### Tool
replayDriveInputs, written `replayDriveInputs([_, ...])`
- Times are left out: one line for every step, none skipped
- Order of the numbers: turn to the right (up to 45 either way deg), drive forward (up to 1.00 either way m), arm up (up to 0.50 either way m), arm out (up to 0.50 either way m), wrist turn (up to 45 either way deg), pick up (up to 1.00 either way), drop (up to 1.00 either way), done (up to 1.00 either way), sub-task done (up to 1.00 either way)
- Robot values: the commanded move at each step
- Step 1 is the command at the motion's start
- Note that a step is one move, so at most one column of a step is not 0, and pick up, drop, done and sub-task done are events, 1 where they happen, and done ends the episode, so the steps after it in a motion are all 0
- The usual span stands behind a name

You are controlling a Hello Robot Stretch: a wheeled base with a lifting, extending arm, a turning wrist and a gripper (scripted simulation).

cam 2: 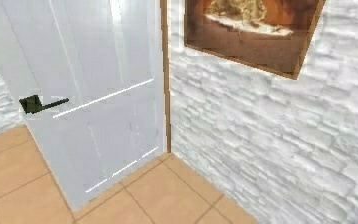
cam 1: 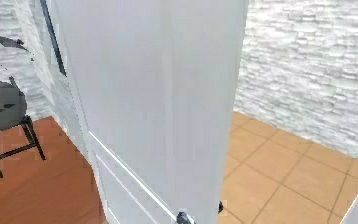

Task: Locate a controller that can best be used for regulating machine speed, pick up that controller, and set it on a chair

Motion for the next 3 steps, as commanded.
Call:
replayDriveInputs([-45.0,0.00,0.00,0.00,0.0,0.00,0.00,0.00,0.00])
replayDriveInputs([-45.0,0.00,0.00,0.00,0.0,0.00,0.00,0.00,0.00])
replayDriveInputs([-45.0,0.00,0.00,0.00,0.0,0.00,0.00,0.00,0.00])
